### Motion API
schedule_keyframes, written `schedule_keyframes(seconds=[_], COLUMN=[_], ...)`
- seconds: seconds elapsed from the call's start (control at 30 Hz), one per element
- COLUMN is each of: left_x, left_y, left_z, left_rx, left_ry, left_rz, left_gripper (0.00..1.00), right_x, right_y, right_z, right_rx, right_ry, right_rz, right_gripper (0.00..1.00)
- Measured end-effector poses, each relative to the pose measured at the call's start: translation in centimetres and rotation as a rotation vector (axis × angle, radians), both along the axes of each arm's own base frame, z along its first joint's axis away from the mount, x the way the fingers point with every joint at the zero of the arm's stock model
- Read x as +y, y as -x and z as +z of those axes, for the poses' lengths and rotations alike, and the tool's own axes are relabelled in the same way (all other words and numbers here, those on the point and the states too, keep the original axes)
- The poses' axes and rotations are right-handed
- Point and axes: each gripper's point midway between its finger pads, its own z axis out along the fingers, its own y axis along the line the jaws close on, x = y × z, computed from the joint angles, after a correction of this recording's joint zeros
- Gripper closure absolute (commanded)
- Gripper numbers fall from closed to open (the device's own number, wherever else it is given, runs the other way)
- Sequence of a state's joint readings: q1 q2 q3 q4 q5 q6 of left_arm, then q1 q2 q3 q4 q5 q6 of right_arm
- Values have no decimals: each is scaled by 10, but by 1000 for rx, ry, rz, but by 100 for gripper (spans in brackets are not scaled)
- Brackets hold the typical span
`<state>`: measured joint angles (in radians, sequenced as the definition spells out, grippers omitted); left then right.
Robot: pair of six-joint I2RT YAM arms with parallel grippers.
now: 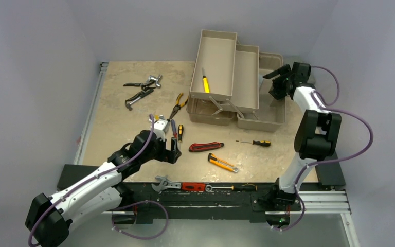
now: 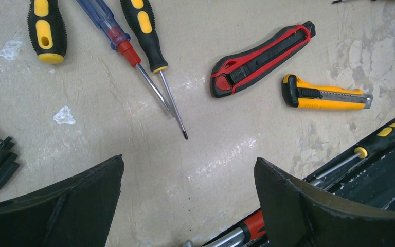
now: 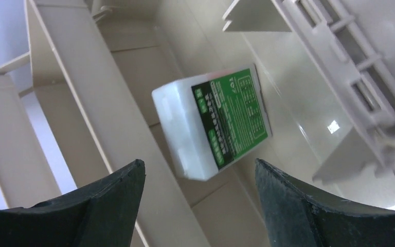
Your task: Pack the tool kit
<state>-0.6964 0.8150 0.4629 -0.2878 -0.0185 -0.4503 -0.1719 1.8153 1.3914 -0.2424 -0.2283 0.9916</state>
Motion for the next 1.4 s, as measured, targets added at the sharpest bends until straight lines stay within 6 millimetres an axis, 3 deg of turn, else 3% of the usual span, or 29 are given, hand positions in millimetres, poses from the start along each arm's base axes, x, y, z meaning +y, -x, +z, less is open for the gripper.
schedule_keyframes(seconds=[0.2, 0.27, 0.43, 0.53, 0.67, 0.77, 0.87, 0.97, 1.1, 1.23, 1.4], left_x=[0, 0, 0, 0, 0, 0, 0, 0, 0, 1, 1], left_y=[-2, -2, -2, -2, -2, -2, -2, -2, -2, -2, -2], left_z=[-3, -3, -5, -6, -6, -7, -7, -8, -8, -8, -8], left_rx=[4, 4, 10, 12, 14, 15, 15, 17, 18, 17, 16], left_ry=[-7, -8, -15, -17, -18, -19, -19, -21, -22, -23, -23], left_rz=[3, 4, 6, 6, 7, 7, 7, 7, 7, 8, 9], left_gripper=[6, 6, 7, 7, 7, 7, 7, 7, 7, 7, 7], right_x=[3, 7, 21, 30, 37, 39, 43, 38, 31, 24, 18], right_y=[-22, -27, -38, -48, -79, -93, -96, -109, -110, -92, -45], right_z=[-30, -37, -37, -28, -21, -35, -53, -49, -42, -16, 72], right_rx=[24, 27, -2, -34, -74, -66, -34, -52, -62, -56, -155], right_ry=[-83, -103, -147, -172, -183, -185, -182, -171, -143, -77, 53], right_rz=[1, 12, 39, 59, 73, 67, 62, 48, 35, 33, 47], right_gripper=[42, 55, 83, 88, 87, 87, 76, 63, 57, 52, 49])
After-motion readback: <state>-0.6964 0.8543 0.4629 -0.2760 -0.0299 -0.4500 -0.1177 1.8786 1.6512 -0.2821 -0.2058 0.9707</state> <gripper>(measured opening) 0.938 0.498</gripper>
